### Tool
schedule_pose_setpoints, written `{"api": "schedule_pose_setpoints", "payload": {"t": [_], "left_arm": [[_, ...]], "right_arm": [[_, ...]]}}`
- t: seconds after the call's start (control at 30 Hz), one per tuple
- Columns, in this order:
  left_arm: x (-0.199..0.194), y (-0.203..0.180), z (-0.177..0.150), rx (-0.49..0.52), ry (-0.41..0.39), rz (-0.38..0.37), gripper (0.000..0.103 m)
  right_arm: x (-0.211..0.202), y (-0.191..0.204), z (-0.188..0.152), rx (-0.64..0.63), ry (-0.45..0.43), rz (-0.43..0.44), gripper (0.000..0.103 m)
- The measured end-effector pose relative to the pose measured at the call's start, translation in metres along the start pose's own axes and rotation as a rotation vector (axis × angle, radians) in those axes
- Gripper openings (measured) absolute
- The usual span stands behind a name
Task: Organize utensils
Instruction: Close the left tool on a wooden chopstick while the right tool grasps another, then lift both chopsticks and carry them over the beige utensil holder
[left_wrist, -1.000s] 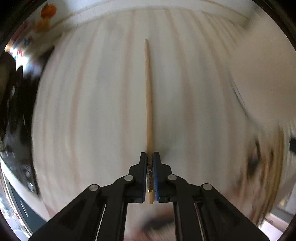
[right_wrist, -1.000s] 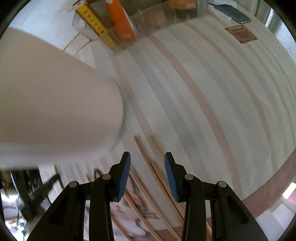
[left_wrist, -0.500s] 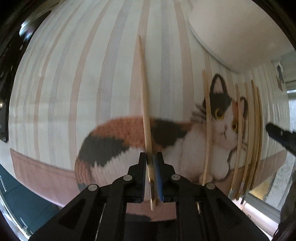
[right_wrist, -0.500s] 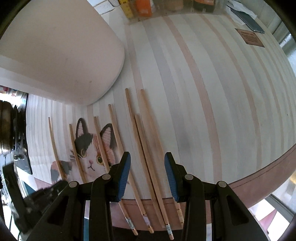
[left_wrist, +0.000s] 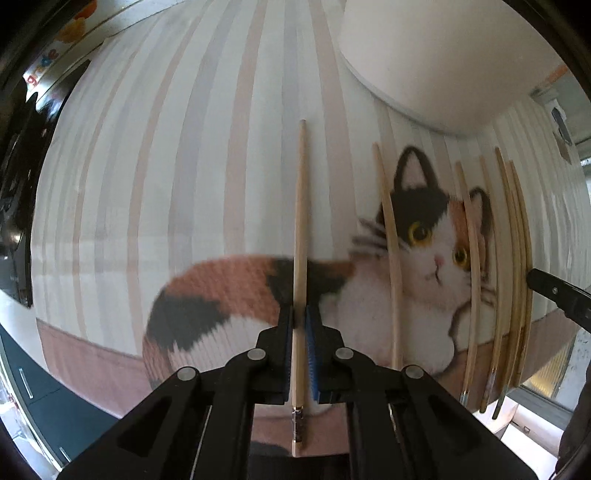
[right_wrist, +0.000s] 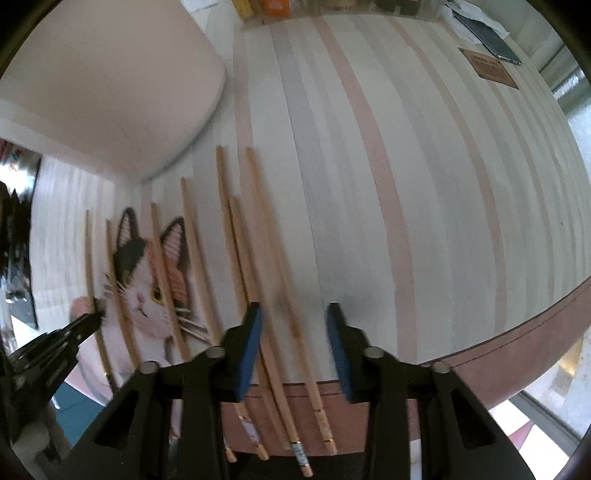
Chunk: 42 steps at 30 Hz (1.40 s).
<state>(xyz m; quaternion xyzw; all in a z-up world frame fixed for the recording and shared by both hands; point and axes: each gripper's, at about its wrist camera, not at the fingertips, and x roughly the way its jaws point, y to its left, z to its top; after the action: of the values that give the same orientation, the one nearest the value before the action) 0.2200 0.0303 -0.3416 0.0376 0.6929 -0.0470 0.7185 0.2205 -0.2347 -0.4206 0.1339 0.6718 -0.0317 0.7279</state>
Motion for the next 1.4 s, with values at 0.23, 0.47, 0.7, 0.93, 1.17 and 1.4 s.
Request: {"api": "schedule_pose_setpoints", "payload": {"t": [0.23,0.47,0.7,0.93,1.17,1.4], "left_arm": [[0.005,0.0,-0.002,-0.009,-0.005,0.003,0.007],[0.01,0.013,0.024,0.003,-0.014,0.005,0.01],[0.014,0.007,0.041,0.015,-0.022,0.008,0.01],[0.004,0.012,0.047,0.015,-0.028,0.0,0.01],[-0.016,0.013,0.044,0.02,-0.116,0.038,0.004],[-0.084,0.019,0.037,-0.011,-0.311,0.041,0.004]], "right_arm": [[-0.001,-0.001,-0.004,-0.076,0.001,-0.075,0.007],[-0.006,-0.008,0.003,-0.097,0.032,-0.102,0.007],[0.005,0.016,0.011,-0.104,0.022,-0.138,0.008],[0.012,0.042,0.026,-0.12,0.027,-0.167,0.01],[0.002,0.041,0.023,-0.059,-0.012,-0.118,0.007],[-0.044,0.033,0.018,0.006,-0.159,-0.014,0.007]]}}
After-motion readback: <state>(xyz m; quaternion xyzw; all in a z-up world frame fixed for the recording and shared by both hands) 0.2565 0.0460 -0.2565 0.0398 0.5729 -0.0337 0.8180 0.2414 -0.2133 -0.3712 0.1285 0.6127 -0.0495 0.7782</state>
